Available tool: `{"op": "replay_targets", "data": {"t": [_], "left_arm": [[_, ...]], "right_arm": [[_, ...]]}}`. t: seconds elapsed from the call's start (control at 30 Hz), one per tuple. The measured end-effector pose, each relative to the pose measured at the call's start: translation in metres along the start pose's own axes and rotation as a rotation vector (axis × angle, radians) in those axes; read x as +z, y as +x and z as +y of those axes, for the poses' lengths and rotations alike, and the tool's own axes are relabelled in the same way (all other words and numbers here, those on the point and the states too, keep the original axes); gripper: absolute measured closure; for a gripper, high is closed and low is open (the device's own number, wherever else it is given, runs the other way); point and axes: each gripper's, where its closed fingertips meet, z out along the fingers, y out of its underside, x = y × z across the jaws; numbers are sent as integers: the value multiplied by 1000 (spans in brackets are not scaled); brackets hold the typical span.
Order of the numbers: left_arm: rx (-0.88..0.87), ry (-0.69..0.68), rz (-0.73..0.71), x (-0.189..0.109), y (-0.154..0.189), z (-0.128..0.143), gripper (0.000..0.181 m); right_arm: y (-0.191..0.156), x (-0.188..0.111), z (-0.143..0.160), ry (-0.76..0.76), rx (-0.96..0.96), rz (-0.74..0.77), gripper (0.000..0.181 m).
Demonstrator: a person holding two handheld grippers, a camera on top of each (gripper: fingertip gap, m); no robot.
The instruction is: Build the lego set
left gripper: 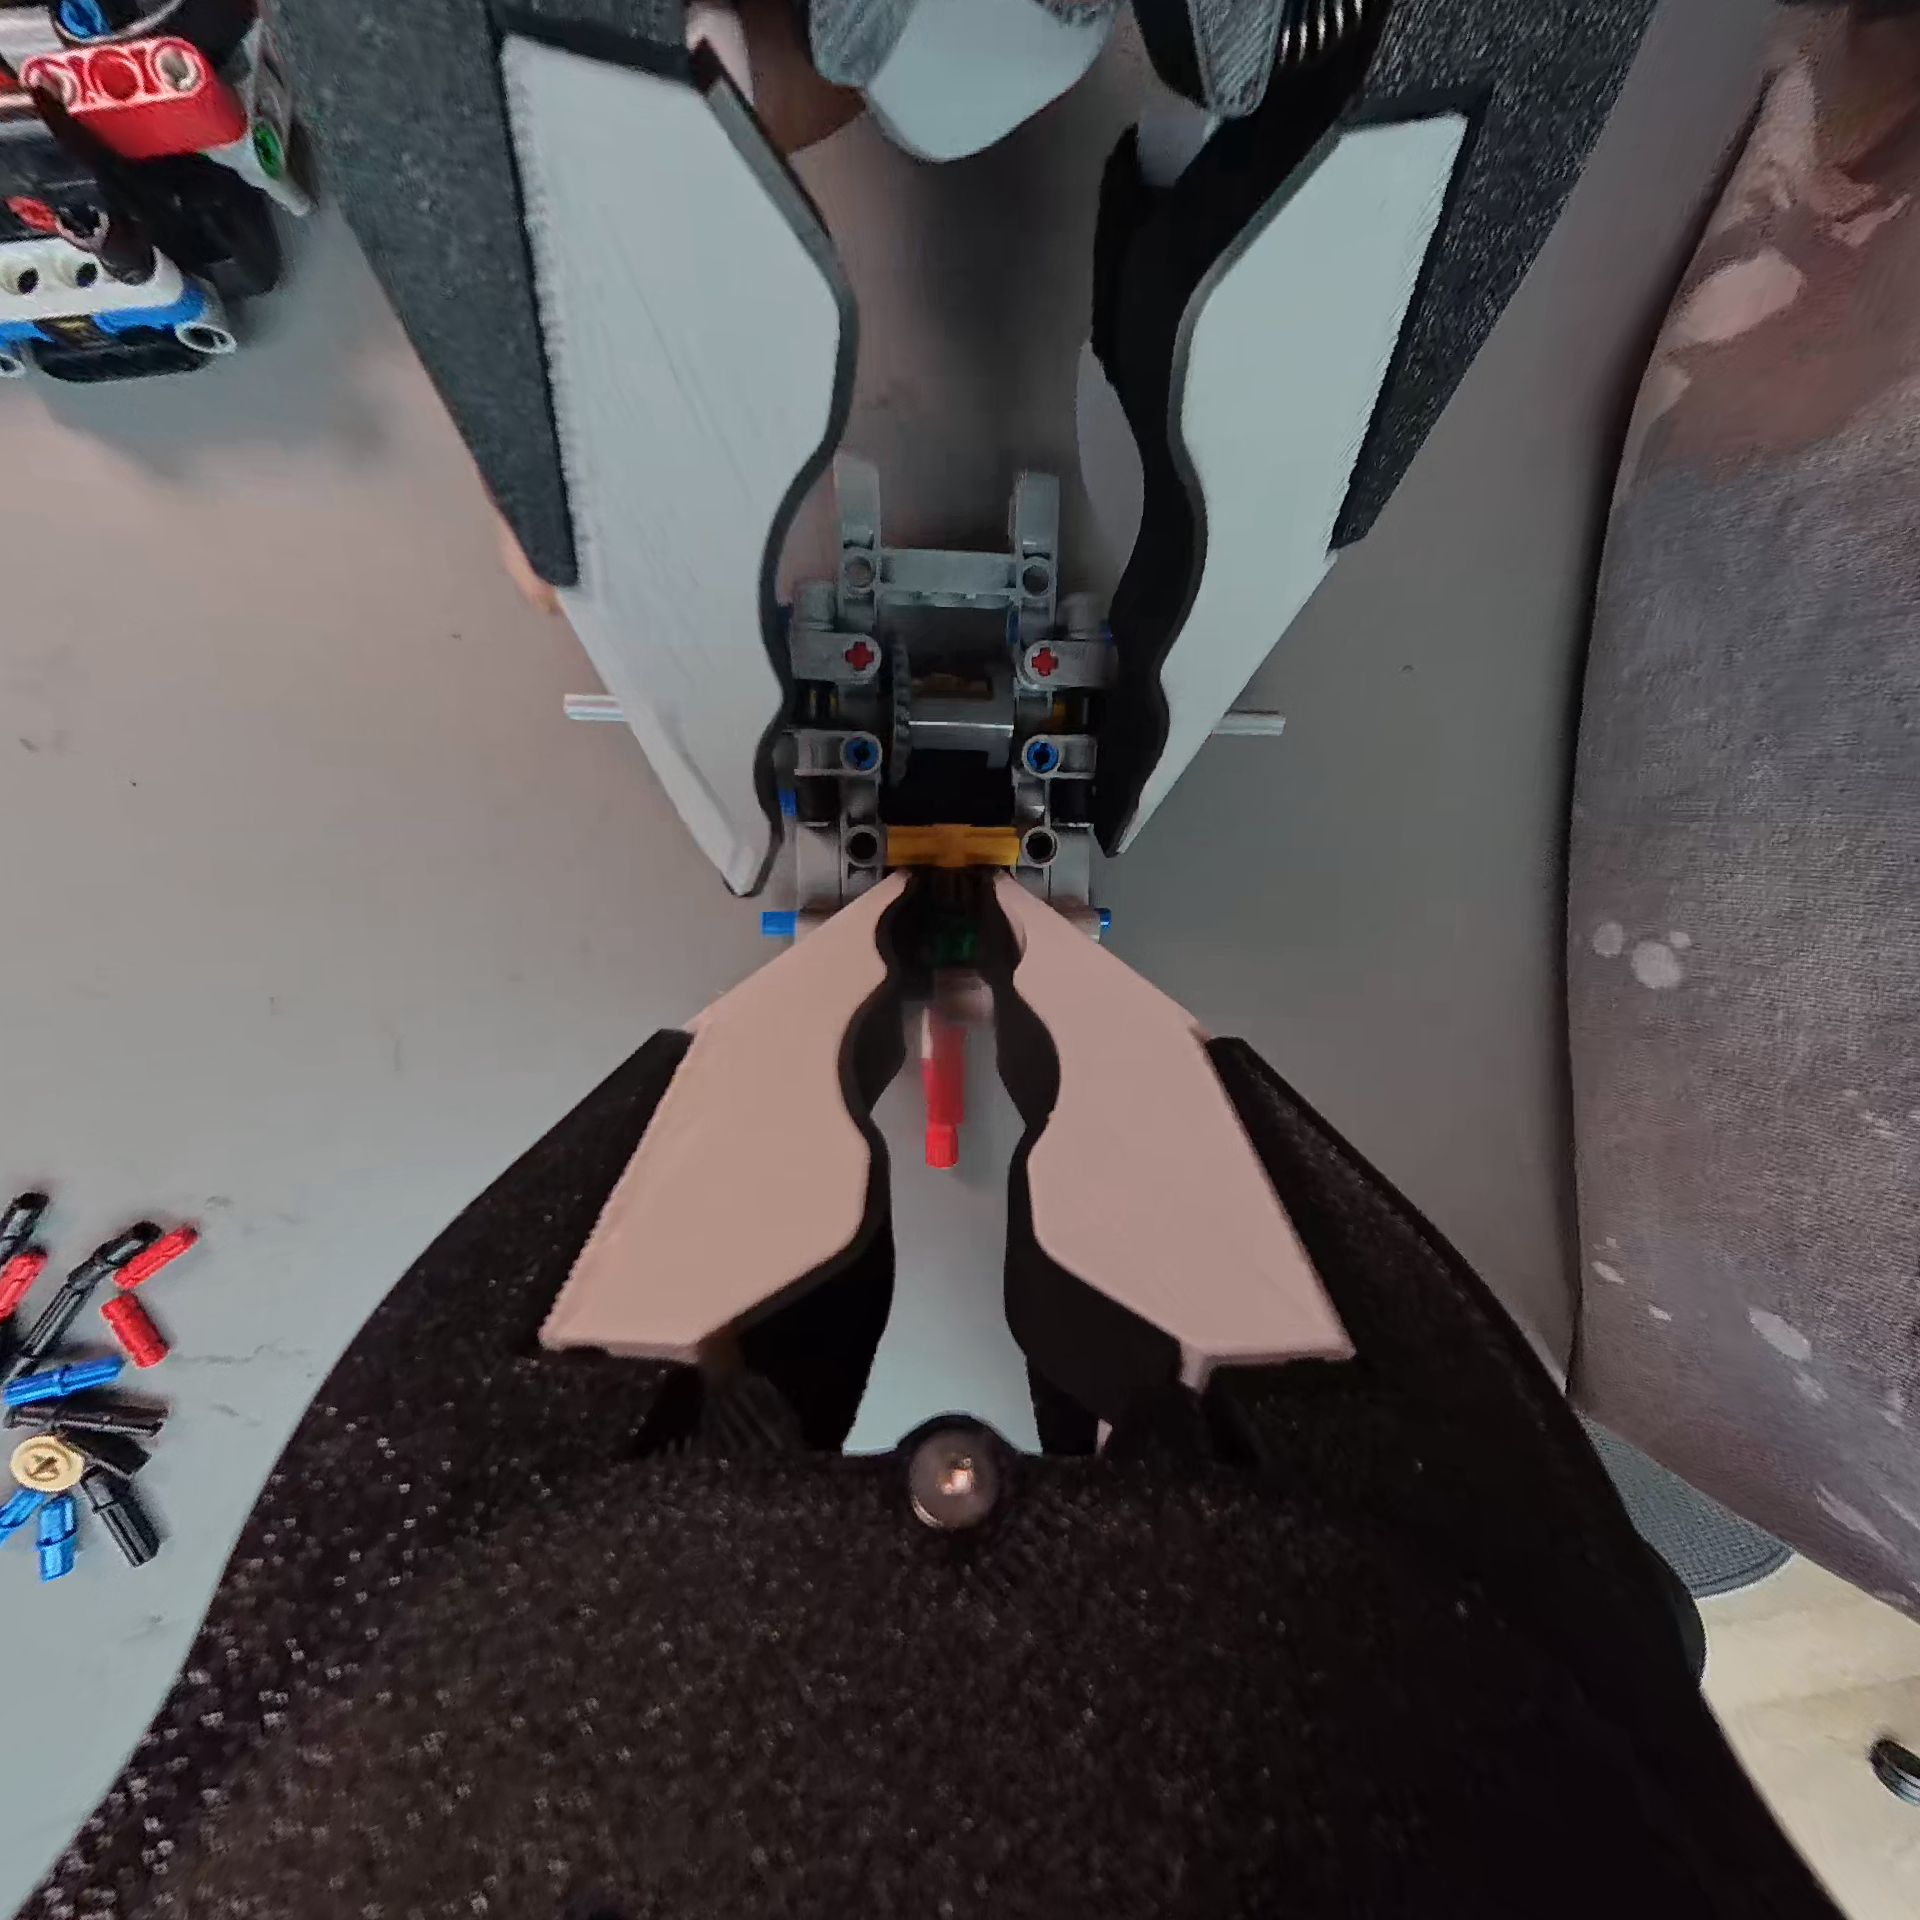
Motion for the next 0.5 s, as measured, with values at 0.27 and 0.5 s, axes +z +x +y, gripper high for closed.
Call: {"op": "replay_targets", "data": {"t": [0.27,0.5], "left_arm": [[-37,72,24,2,4,-1,168],[27,60,-52,2,4,2,168]], "right_arm": [[-6,7,8,-80,54,-17,121],[-6,6,9,-61,26,-52,122]]}}
